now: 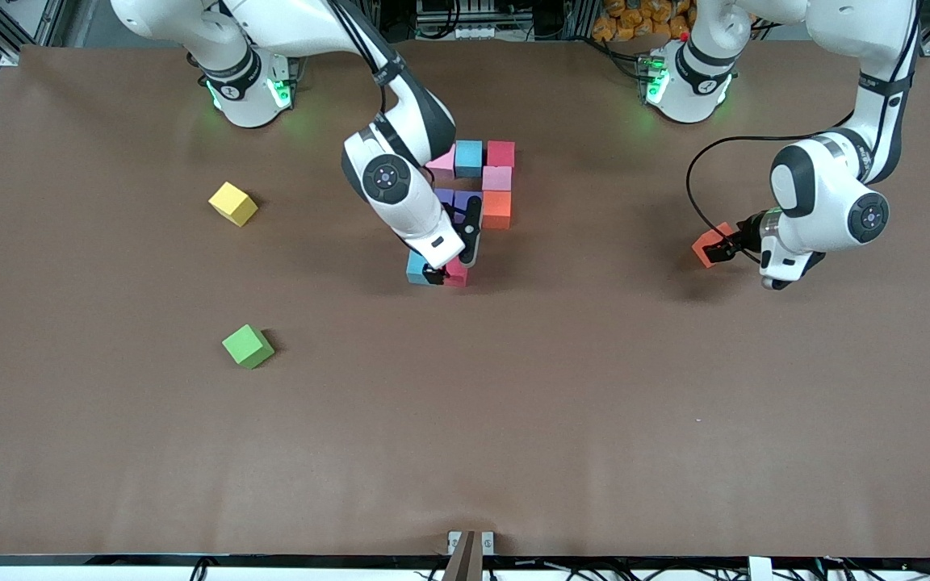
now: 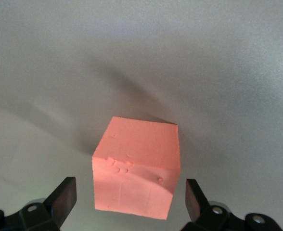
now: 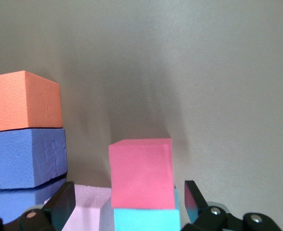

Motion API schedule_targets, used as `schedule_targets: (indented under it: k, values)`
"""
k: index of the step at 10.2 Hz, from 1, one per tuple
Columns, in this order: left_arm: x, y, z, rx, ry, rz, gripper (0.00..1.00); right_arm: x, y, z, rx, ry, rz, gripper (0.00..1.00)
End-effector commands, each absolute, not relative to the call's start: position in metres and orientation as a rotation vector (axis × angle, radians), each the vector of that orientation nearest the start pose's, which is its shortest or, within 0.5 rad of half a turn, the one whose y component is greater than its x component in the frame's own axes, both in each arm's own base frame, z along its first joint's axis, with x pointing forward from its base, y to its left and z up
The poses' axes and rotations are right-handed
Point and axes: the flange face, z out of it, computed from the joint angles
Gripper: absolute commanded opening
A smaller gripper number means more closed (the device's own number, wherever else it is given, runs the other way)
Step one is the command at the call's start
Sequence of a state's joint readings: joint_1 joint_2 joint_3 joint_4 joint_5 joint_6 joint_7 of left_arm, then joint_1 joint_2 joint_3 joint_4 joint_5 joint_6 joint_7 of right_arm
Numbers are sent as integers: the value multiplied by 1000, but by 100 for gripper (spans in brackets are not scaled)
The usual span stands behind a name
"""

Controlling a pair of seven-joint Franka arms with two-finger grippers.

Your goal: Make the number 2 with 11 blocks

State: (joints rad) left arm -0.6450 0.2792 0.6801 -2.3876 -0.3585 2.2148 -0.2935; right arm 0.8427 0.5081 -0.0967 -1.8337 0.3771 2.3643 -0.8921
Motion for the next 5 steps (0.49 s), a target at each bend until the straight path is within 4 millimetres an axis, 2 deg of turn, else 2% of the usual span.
schedule_targets:
  k: [1,2,3,5]
  values:
    - [465,18,198,-2964,-943,568,100,520,396,298,-2323,-1705,15,100]
    - [465,18,199,-2965,-944,566,98,544,364,310,-2404,-1628,21,100]
    - [465,17,198,-2967,-954,571,90,567,335,323,-2472,-1581,-13,100]
    - [464,17,191,-2964,-953,585,90,615,259,345,-2626,-1451,-88,100]
